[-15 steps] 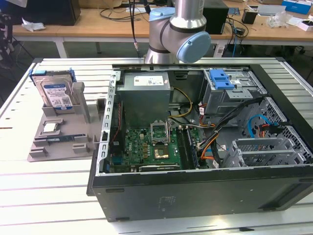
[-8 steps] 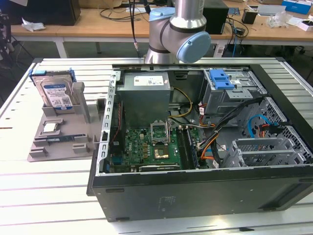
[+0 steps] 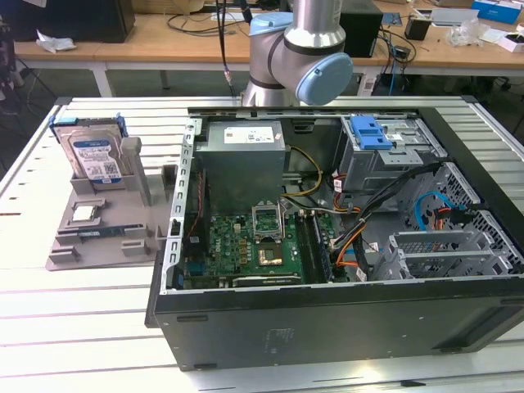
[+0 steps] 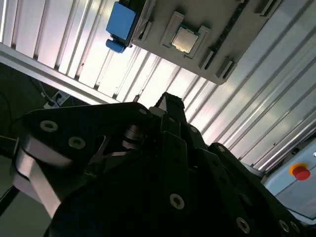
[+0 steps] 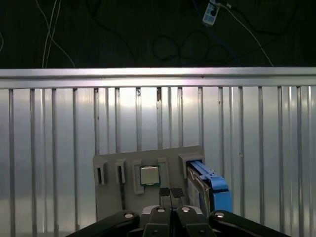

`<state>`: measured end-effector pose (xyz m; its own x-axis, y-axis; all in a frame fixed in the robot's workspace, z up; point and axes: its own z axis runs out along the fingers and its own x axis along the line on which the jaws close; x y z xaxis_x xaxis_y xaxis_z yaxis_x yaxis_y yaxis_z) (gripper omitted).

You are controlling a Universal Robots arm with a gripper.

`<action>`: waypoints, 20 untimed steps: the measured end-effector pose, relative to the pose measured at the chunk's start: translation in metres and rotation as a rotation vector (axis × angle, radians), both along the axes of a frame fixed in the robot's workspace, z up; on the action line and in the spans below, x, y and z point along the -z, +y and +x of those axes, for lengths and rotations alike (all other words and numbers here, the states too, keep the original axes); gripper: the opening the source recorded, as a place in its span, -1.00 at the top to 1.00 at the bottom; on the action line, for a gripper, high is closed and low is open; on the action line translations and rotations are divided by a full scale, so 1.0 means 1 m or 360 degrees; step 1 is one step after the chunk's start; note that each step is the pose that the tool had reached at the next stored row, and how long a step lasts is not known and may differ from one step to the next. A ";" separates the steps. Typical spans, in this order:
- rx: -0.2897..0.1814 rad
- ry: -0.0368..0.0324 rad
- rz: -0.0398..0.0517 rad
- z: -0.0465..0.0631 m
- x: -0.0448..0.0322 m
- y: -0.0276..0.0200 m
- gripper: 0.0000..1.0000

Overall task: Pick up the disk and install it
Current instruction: 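Pick up the disk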

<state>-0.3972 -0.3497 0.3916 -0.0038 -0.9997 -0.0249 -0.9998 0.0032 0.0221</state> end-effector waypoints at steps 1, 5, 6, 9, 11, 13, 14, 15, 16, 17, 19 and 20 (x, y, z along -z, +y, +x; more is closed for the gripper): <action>-0.0017 0.0000 0.0000 0.000 0.0000 0.0000 0.80; -0.0080 0.0000 0.0000 0.000 0.0000 0.0000 0.80; -0.0105 0.0000 0.0000 0.000 0.0000 0.0000 0.80; -0.0185 0.0000 0.0000 0.000 0.0000 0.0000 0.80; -0.0212 0.0000 0.0000 0.000 0.0000 0.0000 0.80; -0.0240 0.0000 0.0000 0.000 0.0000 0.0000 0.80; -0.0254 0.0000 0.0000 0.000 0.0000 0.0000 0.80; -0.0264 0.0000 0.0000 0.000 0.0000 0.0000 0.80; -0.0279 0.0000 0.0000 0.000 0.0000 0.0000 0.80; -0.0289 0.0000 0.0000 0.000 0.0000 0.0000 0.80; -0.0293 0.0000 0.0000 0.000 0.0000 0.0000 0.80; -0.0293 0.0000 0.0000 0.000 0.0000 0.0000 0.80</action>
<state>-0.3972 -0.3497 0.3916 0.1791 -0.9835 -0.0249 -0.9835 -0.1797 0.0221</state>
